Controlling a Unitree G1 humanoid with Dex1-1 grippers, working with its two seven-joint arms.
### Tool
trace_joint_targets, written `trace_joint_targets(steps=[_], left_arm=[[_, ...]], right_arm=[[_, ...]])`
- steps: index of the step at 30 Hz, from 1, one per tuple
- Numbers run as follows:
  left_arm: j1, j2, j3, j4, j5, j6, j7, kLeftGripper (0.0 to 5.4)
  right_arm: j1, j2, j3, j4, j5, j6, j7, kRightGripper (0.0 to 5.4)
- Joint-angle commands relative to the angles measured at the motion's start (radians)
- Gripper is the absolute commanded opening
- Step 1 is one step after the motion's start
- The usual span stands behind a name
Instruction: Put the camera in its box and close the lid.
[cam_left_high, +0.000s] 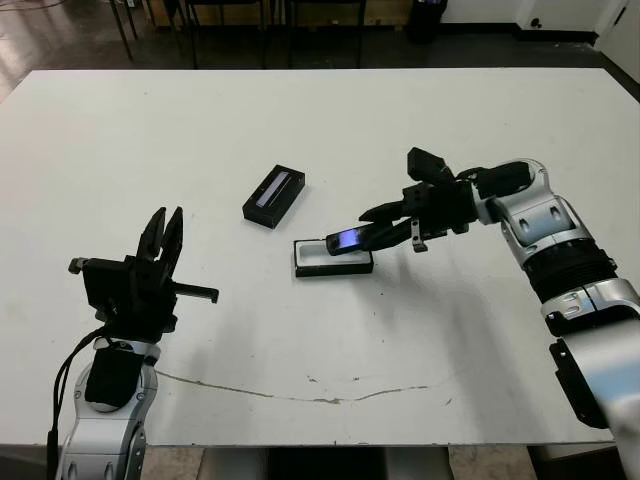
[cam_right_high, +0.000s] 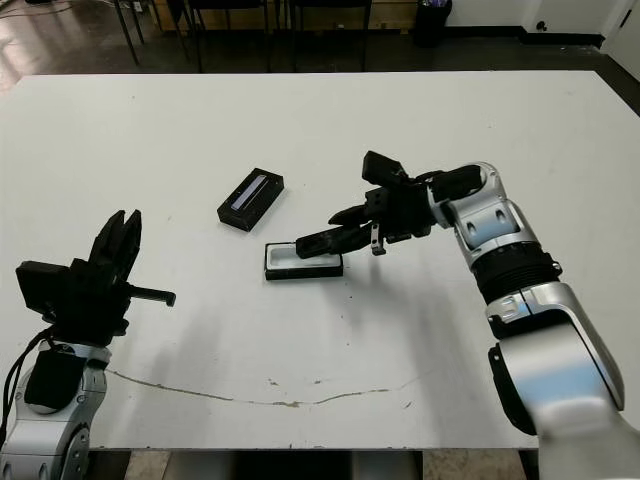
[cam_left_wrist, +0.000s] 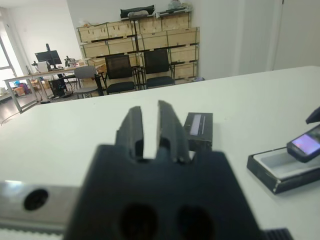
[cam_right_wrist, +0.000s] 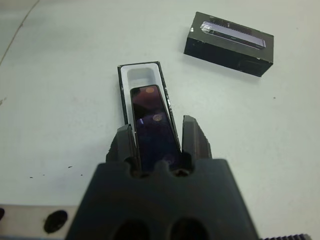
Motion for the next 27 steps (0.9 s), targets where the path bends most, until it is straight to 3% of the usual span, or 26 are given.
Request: trace_joint_targets(steps=[1, 16, 27], left_arm=[[0.009, -0.003, -0.003, 0.017, 0.002, 0.004, 0.003, 0.0], [0.015, -0.002, -0.006, 0.022, 0.012, -0.01, 0.007, 0.0], [0.023, -0.016, -0.009, 0.018, 0.012, -0.006, 0.012, 0.0]], right_arm=[[-0.005, 0.001, 0.017, -0.009, -0.03, -0.008, -0.006, 0.23], [-0.001, 0.02, 0.03, 0.022, -0.057, -0.014, 0.006, 0.23], [-0.005, 0.076, 0.065, 0.031, -0.08, 0.009, 0.008, 0.23]])
